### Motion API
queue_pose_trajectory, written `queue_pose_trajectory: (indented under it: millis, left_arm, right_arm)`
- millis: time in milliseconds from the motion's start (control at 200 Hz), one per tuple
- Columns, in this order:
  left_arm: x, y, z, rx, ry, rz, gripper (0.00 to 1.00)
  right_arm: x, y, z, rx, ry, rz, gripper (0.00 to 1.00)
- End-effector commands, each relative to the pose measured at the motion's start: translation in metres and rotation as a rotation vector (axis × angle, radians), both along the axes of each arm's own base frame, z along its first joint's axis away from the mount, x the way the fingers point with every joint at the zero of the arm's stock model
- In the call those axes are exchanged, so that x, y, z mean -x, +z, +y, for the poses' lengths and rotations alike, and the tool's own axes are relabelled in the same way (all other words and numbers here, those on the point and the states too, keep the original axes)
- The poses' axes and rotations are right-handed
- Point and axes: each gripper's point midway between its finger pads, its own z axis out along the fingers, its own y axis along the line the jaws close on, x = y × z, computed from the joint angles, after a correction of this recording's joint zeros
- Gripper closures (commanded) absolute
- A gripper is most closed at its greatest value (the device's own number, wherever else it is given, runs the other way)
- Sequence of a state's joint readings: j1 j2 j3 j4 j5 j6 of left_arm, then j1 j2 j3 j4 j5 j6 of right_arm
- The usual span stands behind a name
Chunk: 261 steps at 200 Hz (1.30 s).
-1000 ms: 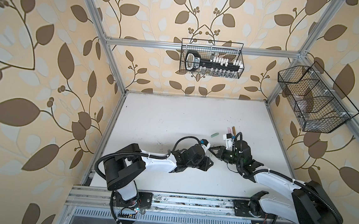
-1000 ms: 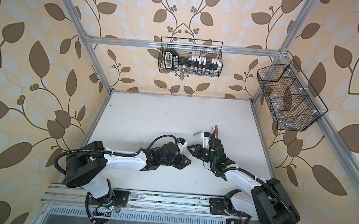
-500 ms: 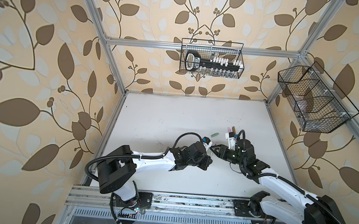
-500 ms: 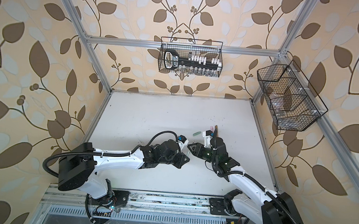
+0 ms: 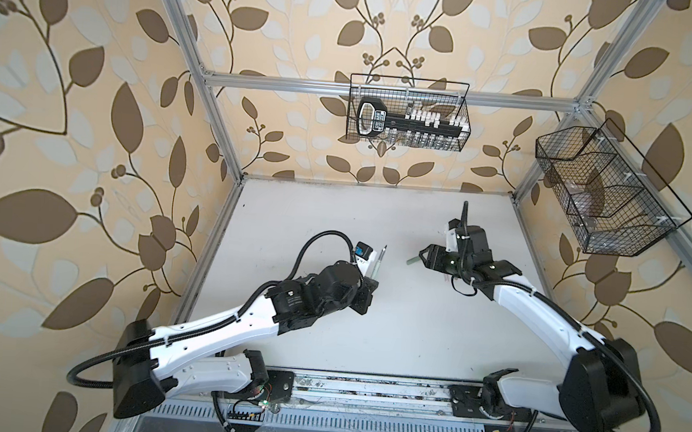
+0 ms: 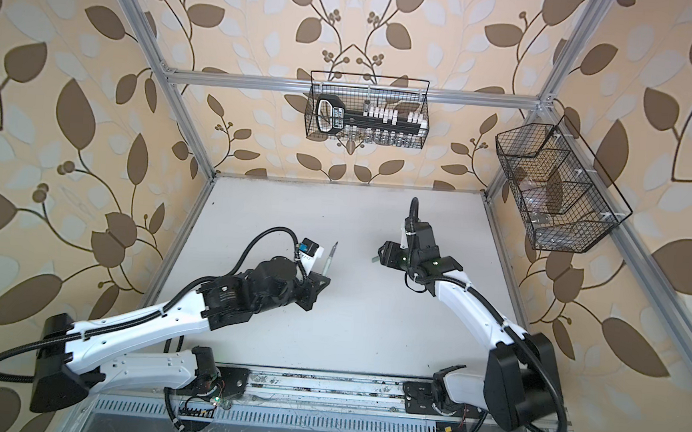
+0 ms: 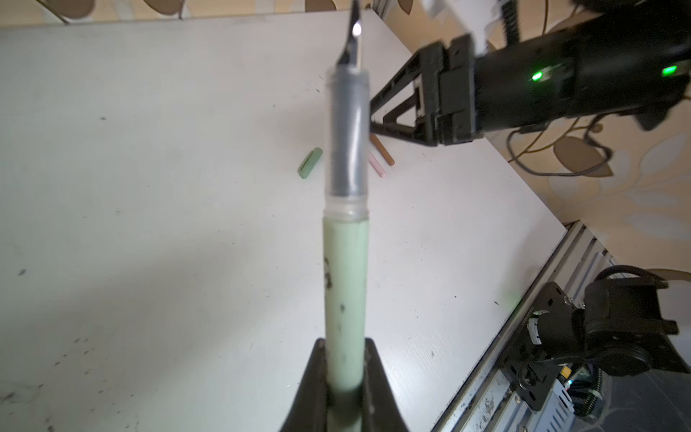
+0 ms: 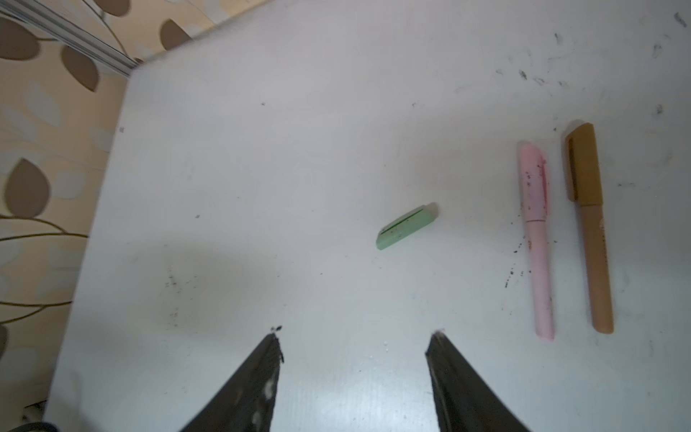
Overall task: Insert the pens into the pen caps
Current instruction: 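Lift the fountain pen upright with the left gripper while the right gripper releases, then move the right gripper over the green pen cap on the table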
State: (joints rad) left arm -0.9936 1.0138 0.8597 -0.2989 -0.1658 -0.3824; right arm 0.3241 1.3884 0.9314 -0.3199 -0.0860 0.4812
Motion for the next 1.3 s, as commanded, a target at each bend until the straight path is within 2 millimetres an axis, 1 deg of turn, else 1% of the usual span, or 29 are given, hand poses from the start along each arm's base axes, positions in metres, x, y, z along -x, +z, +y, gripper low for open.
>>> queue_pose_trajectory:
  millis: [0, 90, 150, 285, 440, 650, 810, 955, 990, 1000, 1010, 1110, 1300]
  left_arm:
    - [0.001, 0.004, 0.04, -0.073, 0.085, -0.063, 0.96]
    - [0.007, 0.01, 0.052, -0.046, 0.098, -0.082, 0.94]
    - [0.008, 0.008, 0.058, -0.042, 0.112, -0.084, 0.94]
    - [0.009, 0.001, 0.064, -0.057, 0.132, -0.077, 0.94]
    - [0.009, -0.003, 0.068, -0.068, 0.141, -0.078, 0.93]
    - [0.006, -0.003, 0.072, -0.089, 0.16, -0.086, 0.92]
    - [0.004, -0.004, 0.074, -0.105, 0.173, -0.088, 0.92]
    - [0.004, -0.003, 0.075, -0.114, 0.175, -0.091, 0.9]
    - [0.004, -0.003, 0.075, -0.114, 0.176, -0.091, 0.9]
    - [0.004, -0.003, 0.075, -0.114, 0.177, -0.092, 0.9]
    - [0.004, -0.003, 0.075, -0.115, 0.176, -0.091, 0.9]
    - [0.003, -0.003, 0.074, -0.115, 0.175, -0.09, 0.9]
    - [0.002, -0.004, 0.071, -0.113, 0.169, -0.091, 0.91]
  right_arm:
    - [-0.012, -0.023, -0.012, 0.145, 0.014, 0.072, 0.35]
    - [-0.022, -0.041, -0.004, 0.144, 0.038, 0.117, 0.34]
    - [-0.026, -0.052, 0.0, 0.139, 0.047, 0.14, 0.34]
    - [-0.032, -0.08, 0.001, 0.128, 0.045, 0.181, 0.33]
    - [-0.041, -0.096, 0.006, 0.09, 0.045, 0.193, 0.33]
    - [-0.057, -0.102, 0.02, 0.037, 0.07, 0.188, 0.33]
    - [-0.069, -0.111, 0.032, 0.007, 0.096, 0.206, 0.33]
    - [-0.075, -0.113, 0.054, -0.025, 0.148, 0.202, 0.33]
    - [-0.071, -0.118, 0.058, -0.023, 0.165, 0.218, 0.33]
    - [-0.076, -0.113, 0.062, -0.029, 0.174, 0.202, 0.33]
    - [-0.077, -0.111, 0.064, -0.03, 0.181, 0.2, 0.33]
    - [-0.074, -0.112, 0.078, -0.037, 0.226, 0.214, 0.33]
    - [-0.061, -0.111, 0.091, -0.051, 0.286, 0.236, 0.34]
